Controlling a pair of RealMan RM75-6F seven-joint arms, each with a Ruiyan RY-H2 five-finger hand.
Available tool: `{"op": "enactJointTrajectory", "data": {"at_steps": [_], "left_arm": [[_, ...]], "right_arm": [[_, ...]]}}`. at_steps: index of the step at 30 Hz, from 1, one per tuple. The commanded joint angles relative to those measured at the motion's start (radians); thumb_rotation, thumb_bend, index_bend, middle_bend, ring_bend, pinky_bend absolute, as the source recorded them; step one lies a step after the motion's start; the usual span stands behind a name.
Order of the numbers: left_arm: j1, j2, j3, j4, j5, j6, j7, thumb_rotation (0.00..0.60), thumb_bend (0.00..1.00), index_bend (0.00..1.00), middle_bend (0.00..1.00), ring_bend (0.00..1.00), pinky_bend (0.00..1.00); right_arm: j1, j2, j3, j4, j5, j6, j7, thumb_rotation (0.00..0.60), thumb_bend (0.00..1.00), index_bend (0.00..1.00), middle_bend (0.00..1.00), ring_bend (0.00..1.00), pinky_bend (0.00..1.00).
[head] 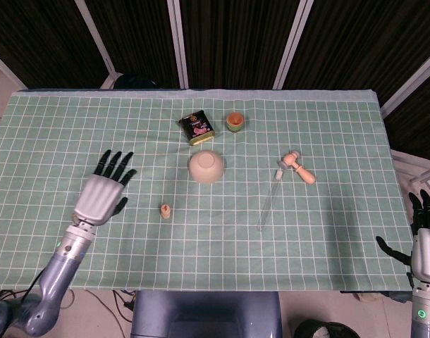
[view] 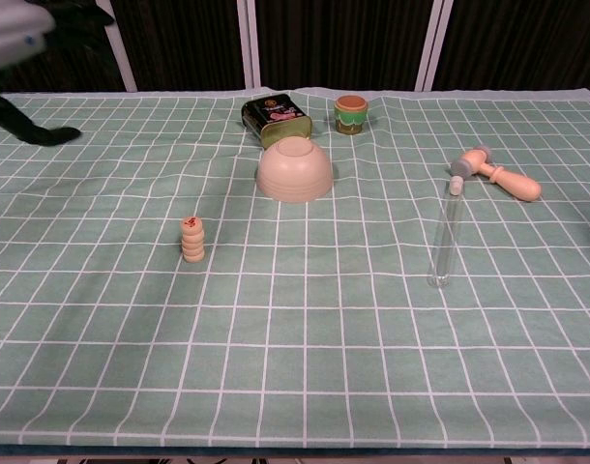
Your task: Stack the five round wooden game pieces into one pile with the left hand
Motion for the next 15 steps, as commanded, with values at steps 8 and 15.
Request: {"op": "enactJointTrajectory", "data": {"at_steps": [8,15], "left_arm": [[0.222,0.154,0.081,0.036,0.134,0.155,-0.318,0.600,0.26,0.11,0.01,0.00,0.00],[0.290,0.185,0.105,0.063,0.181,0.169,-0.369,0.600,0.26,0.10,0.01,0.00,0.00]], "right_arm": [[0.030,0.071,-0.083,0.026,-0.145,-0.070,0.065,0.600,0.23,0.09,0.01,0.00,0.00],[0.046,0.099,-0.119,0.018,-0.202,-0.100,0.051,0.600,0.23,0.09,0.01,0.00,0.00]]}}
